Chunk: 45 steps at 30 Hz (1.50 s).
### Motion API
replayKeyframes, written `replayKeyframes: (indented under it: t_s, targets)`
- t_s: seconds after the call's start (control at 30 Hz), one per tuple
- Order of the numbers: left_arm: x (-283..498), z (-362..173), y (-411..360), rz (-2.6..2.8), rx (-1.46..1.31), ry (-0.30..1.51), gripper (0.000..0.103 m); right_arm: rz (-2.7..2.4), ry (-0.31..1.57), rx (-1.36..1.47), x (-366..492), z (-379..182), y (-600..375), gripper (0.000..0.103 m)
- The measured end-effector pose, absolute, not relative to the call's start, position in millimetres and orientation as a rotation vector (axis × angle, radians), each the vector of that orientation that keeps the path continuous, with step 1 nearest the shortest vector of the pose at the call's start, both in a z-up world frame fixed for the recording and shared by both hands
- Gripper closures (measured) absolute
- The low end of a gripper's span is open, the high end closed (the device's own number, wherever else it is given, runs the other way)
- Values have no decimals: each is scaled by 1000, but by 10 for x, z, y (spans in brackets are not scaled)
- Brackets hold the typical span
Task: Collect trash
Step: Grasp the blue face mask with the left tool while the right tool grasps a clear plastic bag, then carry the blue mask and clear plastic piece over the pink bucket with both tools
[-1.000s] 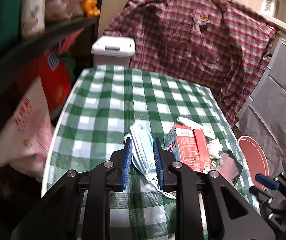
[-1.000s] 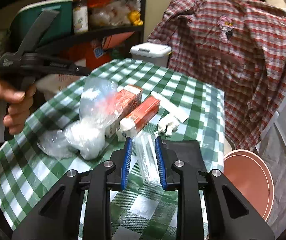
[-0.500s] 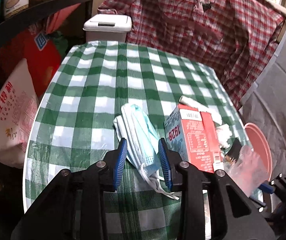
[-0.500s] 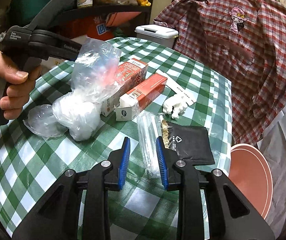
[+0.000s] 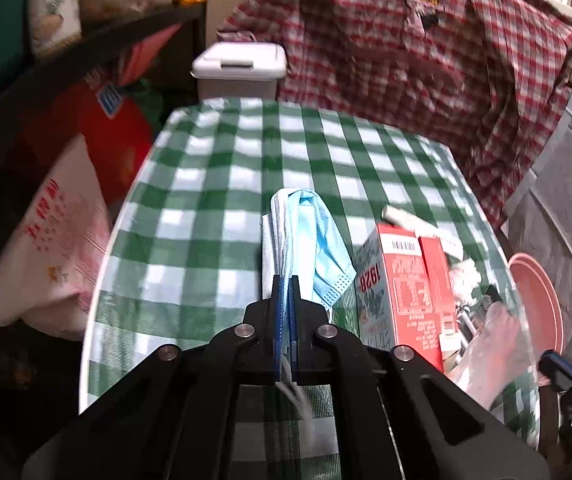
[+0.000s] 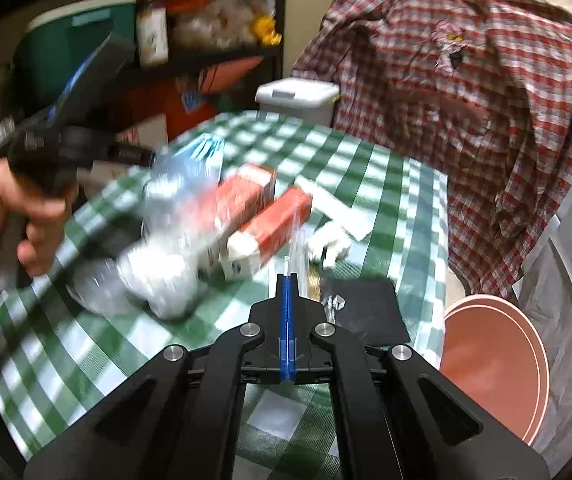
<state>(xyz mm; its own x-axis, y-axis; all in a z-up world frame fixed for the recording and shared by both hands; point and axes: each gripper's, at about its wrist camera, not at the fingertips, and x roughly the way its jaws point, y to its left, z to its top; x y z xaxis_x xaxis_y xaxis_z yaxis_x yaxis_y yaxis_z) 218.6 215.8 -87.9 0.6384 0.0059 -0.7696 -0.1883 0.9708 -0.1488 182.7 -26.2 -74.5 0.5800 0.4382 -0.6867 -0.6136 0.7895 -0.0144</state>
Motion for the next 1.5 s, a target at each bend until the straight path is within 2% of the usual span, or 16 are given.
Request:
replayKeyframes:
  t_s: [0.8, 1.5]
  targets:
    - [1721, 141, 1576, 199, -234, 610, 100, 528, 503, -69, 1657, -57, -952, 103]
    - [1768, 259, 1025, 128, -206, 582, 100, 358, 465, 34, 1871, 130, -1627, 103]
